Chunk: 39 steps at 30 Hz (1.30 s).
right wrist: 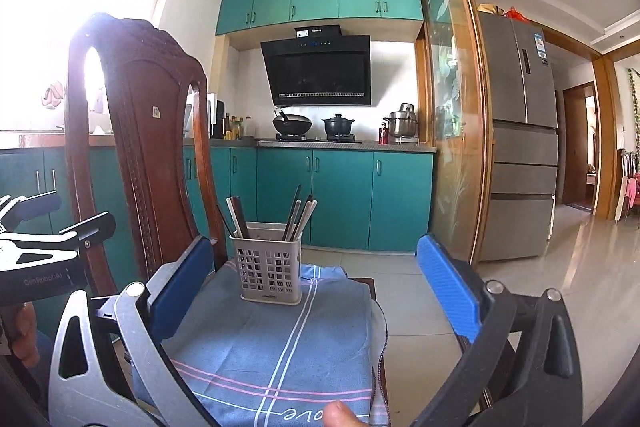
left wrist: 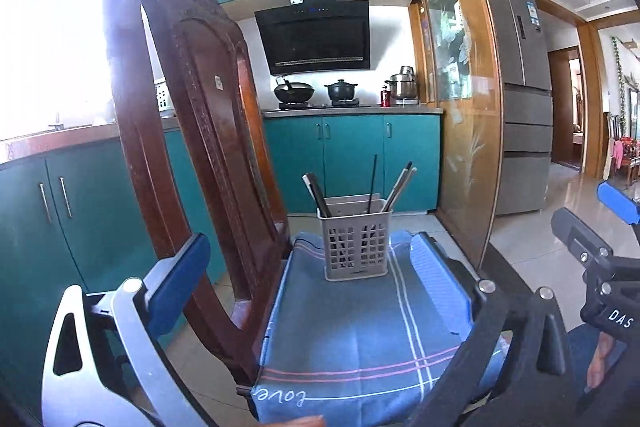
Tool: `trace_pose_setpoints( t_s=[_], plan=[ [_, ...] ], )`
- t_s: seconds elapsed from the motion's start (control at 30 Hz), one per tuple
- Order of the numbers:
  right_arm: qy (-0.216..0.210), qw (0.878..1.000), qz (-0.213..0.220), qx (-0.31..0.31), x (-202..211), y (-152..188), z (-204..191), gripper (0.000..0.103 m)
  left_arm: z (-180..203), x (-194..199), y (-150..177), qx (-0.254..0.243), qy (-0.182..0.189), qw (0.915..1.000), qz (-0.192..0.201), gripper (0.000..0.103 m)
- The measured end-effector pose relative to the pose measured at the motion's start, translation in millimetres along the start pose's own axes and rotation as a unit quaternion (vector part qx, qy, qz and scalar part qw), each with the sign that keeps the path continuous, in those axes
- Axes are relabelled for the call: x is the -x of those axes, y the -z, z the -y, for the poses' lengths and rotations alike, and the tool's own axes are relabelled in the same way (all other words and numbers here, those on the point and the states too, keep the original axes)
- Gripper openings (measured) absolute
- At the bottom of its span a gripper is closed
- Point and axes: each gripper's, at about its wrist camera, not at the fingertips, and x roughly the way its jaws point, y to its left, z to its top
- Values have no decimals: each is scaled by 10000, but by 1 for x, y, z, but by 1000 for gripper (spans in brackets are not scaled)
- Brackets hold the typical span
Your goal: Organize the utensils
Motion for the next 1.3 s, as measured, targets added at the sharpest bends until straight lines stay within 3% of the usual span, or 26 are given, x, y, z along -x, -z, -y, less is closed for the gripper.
trace_pose_setpoints(
  t_s=[1.3],
  plan=[
    [10, 10000, -33, 18, 9, 5, 5, 100, 10, 6, -4, 95, 417, 9990, -116, 100]
  ],
)
